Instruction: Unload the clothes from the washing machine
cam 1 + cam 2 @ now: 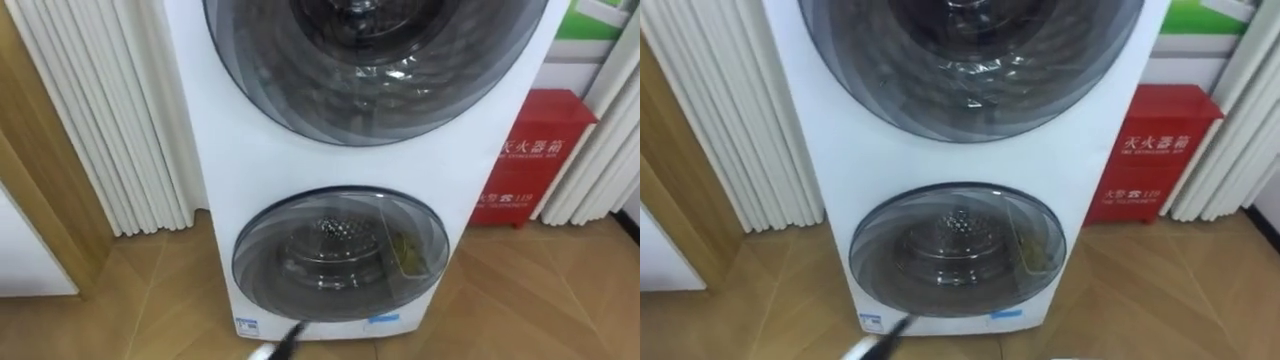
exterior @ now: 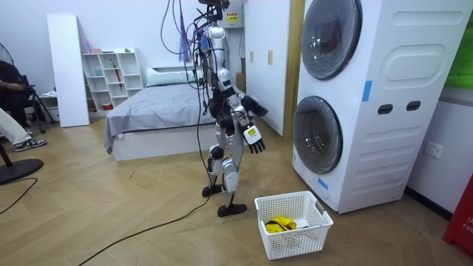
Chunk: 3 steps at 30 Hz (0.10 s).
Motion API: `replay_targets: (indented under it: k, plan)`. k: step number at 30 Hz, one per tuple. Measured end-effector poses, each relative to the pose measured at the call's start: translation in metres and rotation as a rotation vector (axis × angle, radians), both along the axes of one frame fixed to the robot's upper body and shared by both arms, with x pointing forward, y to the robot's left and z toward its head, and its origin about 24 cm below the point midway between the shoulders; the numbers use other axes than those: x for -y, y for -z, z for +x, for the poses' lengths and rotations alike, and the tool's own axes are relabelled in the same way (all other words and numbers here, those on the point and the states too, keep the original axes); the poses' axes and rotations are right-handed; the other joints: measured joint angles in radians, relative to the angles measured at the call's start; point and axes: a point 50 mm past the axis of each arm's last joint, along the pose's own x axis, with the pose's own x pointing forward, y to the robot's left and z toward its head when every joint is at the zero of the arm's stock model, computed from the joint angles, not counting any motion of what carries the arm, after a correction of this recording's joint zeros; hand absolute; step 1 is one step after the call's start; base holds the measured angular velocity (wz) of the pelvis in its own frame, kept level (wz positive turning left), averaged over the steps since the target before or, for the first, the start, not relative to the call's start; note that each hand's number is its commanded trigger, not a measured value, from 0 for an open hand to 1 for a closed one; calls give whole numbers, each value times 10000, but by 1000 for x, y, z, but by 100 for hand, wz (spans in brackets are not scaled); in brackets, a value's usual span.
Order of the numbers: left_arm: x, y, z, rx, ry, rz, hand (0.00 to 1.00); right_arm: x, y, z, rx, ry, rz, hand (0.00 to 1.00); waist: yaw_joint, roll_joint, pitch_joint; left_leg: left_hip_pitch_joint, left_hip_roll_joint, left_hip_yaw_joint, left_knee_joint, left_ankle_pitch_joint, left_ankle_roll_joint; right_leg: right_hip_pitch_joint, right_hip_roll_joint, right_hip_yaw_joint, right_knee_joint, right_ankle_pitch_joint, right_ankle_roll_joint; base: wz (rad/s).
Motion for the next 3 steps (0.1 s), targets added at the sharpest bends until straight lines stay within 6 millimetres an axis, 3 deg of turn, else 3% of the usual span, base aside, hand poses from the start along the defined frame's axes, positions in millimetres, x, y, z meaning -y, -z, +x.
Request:
replay_targets:
  k: [3]
  plan:
    - [-52,23,-48,-1576,-2760,1330,0,8,3,-21,-443,1141,117,0,248,86,-58,34,133,-11,-50,-157,-77,60,151,-26,-12,27,-43,-5]
